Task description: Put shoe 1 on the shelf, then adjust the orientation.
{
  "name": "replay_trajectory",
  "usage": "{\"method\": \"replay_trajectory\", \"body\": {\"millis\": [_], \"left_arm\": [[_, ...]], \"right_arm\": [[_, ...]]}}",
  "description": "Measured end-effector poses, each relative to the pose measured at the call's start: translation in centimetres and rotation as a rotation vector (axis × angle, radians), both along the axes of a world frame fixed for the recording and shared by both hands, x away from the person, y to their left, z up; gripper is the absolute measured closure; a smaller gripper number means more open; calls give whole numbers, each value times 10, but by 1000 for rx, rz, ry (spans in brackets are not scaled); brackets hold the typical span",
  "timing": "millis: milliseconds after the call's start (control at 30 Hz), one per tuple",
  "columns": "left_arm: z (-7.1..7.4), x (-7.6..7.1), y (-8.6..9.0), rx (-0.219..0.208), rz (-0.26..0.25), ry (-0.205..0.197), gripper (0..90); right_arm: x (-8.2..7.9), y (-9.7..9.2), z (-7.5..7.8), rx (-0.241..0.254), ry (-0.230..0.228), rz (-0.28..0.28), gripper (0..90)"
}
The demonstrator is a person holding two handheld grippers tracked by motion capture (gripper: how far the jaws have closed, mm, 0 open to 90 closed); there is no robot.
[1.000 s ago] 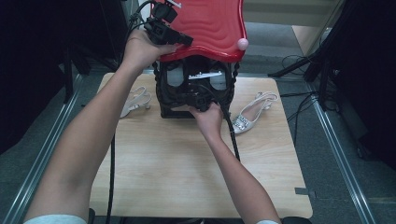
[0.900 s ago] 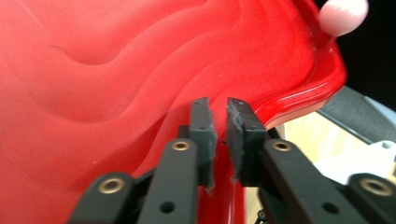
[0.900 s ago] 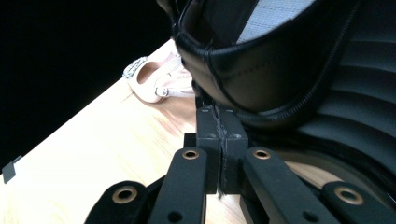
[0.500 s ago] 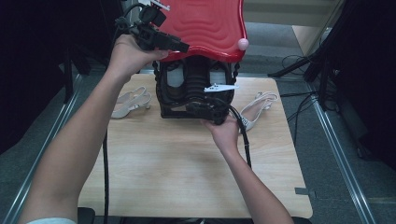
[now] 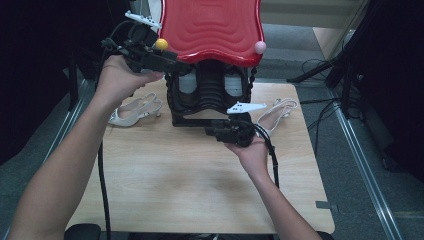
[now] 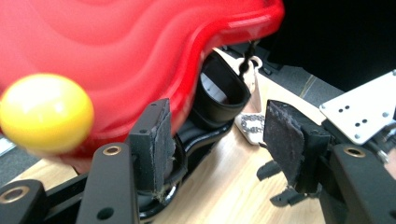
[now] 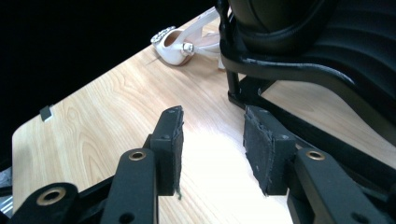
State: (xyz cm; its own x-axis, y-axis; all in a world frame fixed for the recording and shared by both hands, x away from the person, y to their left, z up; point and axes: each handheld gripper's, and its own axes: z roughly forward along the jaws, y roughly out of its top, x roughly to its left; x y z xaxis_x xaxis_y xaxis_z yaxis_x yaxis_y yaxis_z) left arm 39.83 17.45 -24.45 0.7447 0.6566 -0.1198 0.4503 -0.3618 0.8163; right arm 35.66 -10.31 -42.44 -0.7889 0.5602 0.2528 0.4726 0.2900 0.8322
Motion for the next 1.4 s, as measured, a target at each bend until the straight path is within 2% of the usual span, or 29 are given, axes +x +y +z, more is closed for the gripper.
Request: {"method": "replay_trajectory", "body": {"millis": [67, 167, 367, 433, 533, 833, 1067, 1200, 1300, 1400], "left_arm": [[-4, -7, 3, -12, -10, 4, 420], [-11, -18, 5, -16, -24, 11, 415], [-30, -28, 11, -31, -23, 44, 411], [-39, -30, 13, -36, -24, 52, 413], [-51, -32, 15, -34, -23, 62, 415], [-97, -32, 23, -45, -9, 113, 425], [-120, -31, 29, -41, 4, 125, 481], [-126, -30, 33, -26, 16, 124, 535], [-131, -28, 40, -27, 28, 110, 651], [-137, -23, 51, -34, 58, 130, 791]], "right_arm": [[-4, -4, -3, 9, -4, 5, 585], [-7, -9, -7, 9, 22, 11, 580], [-13, -19, -16, -6, 22, 13, 553], [-14, -24, -18, 3, 15, 8, 553], [-16, -30, -24, 13, 27, 9, 553], [-17, -45, -35, -3, 43, -17, 540], [-17, -56, -38, 1, 37, -40, 540], [-16, -59, -41, -2, 48, -47, 535], [-15, -61, -43, -7, 45, -54, 529], [-15, -61, -44, -8, 56, -59, 525]]}}
